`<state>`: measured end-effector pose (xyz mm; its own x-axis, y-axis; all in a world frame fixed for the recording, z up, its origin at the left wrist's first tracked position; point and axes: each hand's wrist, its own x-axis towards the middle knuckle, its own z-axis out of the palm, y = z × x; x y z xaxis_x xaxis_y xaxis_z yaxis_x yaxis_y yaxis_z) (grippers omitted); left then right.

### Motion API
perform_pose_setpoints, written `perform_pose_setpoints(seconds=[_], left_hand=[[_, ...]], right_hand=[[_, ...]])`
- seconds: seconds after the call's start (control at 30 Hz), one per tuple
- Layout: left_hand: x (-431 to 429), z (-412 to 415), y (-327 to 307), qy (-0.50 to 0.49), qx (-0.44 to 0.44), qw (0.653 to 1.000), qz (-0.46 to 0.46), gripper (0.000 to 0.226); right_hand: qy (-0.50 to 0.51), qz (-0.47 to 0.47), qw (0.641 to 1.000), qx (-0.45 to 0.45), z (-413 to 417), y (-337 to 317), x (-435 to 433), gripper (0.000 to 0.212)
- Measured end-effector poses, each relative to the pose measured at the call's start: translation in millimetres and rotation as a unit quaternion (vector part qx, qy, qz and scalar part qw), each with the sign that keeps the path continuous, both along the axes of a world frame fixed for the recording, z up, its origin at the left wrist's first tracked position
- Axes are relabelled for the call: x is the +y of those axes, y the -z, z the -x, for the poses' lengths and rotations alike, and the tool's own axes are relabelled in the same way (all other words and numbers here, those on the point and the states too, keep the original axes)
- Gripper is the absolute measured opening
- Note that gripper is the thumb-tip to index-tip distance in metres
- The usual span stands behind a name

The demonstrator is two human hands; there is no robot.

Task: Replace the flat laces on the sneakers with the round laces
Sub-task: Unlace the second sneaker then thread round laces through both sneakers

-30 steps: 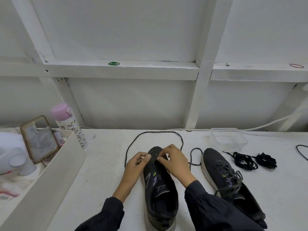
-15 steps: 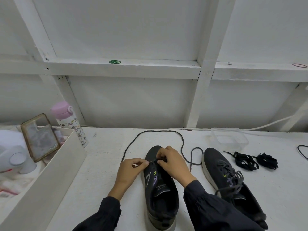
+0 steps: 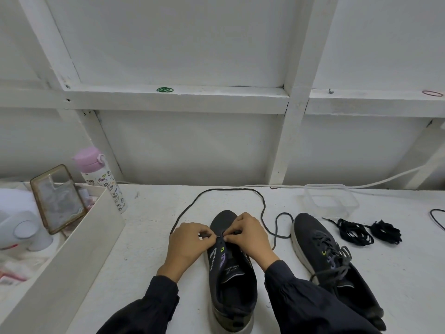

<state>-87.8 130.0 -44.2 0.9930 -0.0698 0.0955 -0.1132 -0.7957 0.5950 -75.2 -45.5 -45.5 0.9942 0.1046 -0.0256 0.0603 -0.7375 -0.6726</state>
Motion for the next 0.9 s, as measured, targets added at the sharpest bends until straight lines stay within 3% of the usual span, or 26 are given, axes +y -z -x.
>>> perform_pose_setpoints(seconds=[0.2, 0.33, 0.53, 0.7, 0.8, 0.9], left_hand=[[-6, -8, -11, 0.039, -0.021, 0.993, -0.114, 0.018], [-8, -15, -17, 0.068, -0.017, 0.985, -0.158, 0.019], [4, -12, -3, 0.069, 0.047, 0.994, -0.068, 0.012], [5, -7, 7, 0.061, 0.068, 0.995, 0.029, 0.006], [3, -5, 10, 0.061, 0.086, 0.99, 0.099, 0.03], [1, -5, 10, 0.088, 0.102, 0.985, 0.104, 0.04]], right_hand=[[0.02, -0.065, 0.998, 0.017, -1, 5, -1, 0.012], [0.038, -0.057, 0.998, 0.015, 0, 7, 1, 0.011], [0.024, 0.064, 0.997, -0.037, 4, 10, 10, 0.008], [-0.03, 0.105, 0.992, -0.066, 3, 7, 7, 0.012], [-0.066, 0.133, 0.985, -0.085, 2, 8, 6, 0.017], [-0.092, 0.165, 0.977, -0.099, 2, 7, 4, 0.018]])
